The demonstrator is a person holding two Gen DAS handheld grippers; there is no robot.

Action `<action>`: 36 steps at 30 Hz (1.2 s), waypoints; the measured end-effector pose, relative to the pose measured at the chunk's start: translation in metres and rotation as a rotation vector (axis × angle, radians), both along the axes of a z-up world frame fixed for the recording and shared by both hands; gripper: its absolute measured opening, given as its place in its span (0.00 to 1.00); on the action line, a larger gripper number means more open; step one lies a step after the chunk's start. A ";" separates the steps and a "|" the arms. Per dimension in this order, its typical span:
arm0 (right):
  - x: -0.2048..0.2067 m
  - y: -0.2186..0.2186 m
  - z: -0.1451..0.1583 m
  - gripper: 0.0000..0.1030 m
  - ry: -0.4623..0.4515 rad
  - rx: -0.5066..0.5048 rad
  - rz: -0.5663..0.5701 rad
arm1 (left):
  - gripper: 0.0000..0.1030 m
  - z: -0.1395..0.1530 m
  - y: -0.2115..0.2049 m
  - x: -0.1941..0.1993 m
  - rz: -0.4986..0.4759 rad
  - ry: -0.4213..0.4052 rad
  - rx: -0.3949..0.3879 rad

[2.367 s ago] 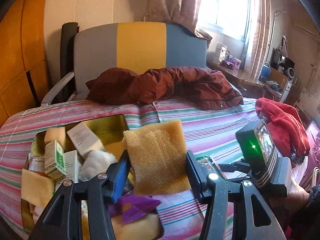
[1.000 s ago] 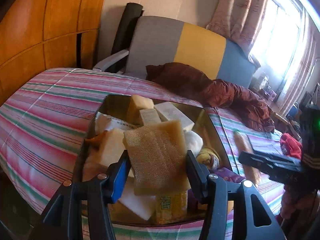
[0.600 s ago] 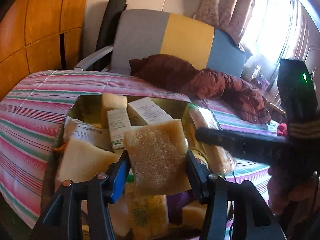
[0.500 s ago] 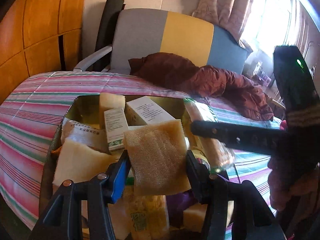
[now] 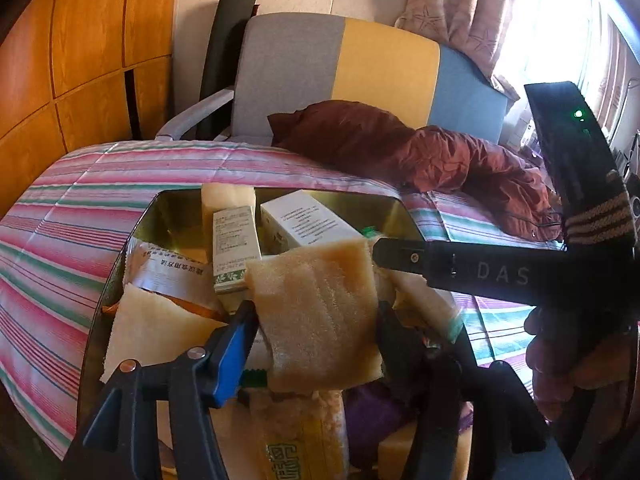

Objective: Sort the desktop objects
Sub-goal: 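Carry the cracker packet and tan sponge into the gold tray and open both tools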

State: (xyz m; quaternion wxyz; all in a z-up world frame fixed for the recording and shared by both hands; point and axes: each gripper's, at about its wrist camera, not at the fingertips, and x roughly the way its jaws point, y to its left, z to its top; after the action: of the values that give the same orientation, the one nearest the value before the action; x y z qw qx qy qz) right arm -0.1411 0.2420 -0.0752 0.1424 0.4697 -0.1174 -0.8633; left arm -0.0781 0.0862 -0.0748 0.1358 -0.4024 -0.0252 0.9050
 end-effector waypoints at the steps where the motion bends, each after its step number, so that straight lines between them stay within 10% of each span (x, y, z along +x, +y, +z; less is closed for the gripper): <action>1: 0.000 -0.001 0.000 0.50 0.002 0.005 0.000 | 0.60 0.000 0.000 0.000 0.000 -0.002 0.003; 15: 0.023 0.007 0.005 0.54 0.024 -0.006 -0.031 | 0.78 0.015 -0.009 0.014 0.037 0.041 -0.006; 36: 0.109 -0.016 0.027 0.66 0.165 0.131 -0.043 | 0.79 0.064 -0.030 0.062 0.189 0.189 -0.155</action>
State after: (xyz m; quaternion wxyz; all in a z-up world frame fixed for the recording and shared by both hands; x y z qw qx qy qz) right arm -0.0321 0.2260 -0.0477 0.1021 0.4026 -0.0587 -0.9078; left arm -0.0162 0.0560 -0.0104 0.0203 -0.3203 0.0199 0.9469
